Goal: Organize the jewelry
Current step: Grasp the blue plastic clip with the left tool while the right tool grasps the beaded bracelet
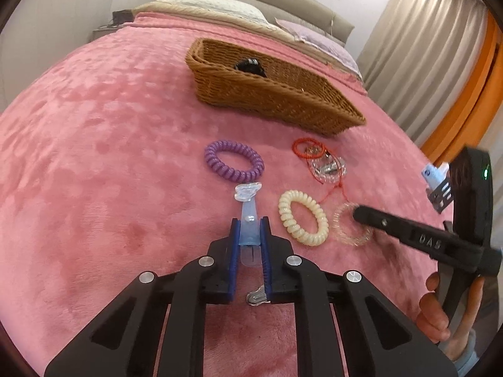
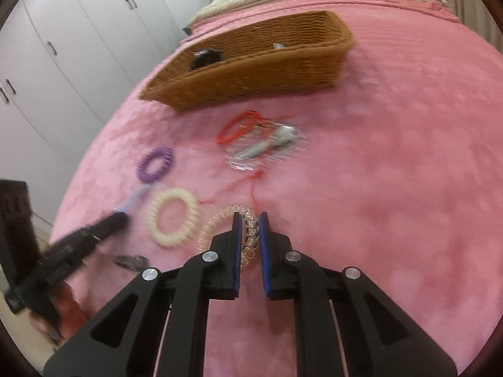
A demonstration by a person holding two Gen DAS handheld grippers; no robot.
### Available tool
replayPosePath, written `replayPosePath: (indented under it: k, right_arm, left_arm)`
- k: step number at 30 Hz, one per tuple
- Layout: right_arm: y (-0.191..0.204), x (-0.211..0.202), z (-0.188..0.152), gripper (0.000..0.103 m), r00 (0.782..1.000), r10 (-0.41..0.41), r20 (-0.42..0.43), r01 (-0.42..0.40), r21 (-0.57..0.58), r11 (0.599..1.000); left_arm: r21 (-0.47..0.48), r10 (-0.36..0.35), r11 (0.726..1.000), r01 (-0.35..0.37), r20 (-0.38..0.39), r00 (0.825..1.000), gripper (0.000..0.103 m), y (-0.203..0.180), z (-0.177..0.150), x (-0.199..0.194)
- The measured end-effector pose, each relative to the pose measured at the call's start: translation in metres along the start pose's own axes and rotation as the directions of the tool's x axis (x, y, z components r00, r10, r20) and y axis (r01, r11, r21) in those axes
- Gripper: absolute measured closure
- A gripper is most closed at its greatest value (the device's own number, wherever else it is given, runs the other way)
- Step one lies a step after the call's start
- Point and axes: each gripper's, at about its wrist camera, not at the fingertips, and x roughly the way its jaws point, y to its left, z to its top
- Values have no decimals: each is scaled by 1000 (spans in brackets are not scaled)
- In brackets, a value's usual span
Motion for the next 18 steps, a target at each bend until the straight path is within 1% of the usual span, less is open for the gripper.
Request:
replayPosePath:
  k: [2, 4, 6, 8, 12, 14, 15, 16, 17, 18]
  right_arm:
    - [-5, -7, -4, 94, 1000, -21, 12, 22, -11, 1000]
    - [-6, -14, -6, 94, 997, -77, 30, 78, -37, 996]
    - [-6, -17, -8, 94, 992, -115, 45, 117, -61, 991]
    - [-7, -15, -10, 94, 990, -133, 42, 136, -75, 988]
    - [-6, -14, -12, 92, 989, -142, 42, 146, -98, 984]
    - [-5, -15, -14, 84, 988, -147, 45, 151, -112, 982]
    - [-4, -16, -15, 82, 988, -147, 47, 151, -122, 981]
    - [-3, -16, -16, 79, 987, -150, 51, 156, -134, 979]
    - [-1, -16, -17, 79, 986, -157, 55, 164, -144, 976]
    - [1, -16, -18, 79, 984, -170, 60, 177, -156, 972]
  left_arm:
    - [-6, 3, 1000, -3, 4, 1000, 93, 1, 0, 0]
    - [-5, 3, 1000, -3, 5, 1000, 93, 0, -1, 0]
    - [0, 7, 1000, -7, 1, 1000, 93, 0, -1, 1]
    - [5, 10, 1000, -10, -7, 1000, 93, 0, -3, 2]
    - [20, 12, 1000, -11, -18, 1000, 92, -2, -6, 4]
    - [37, 18, 999, -18, -12, 1000, 91, -4, -7, 3]
    - [53, 19, 998, -19, -5, 1000, 89, -7, -8, 1]
    - [62, 19, 998, -19, -1, 1000, 81, -8, -9, 0]
    - [70, 31, 997, -32, 8, 999, 70, -10, -9, -2]
    - [72, 45, 996, -46, 17, 999, 65, -11, -9, -3]
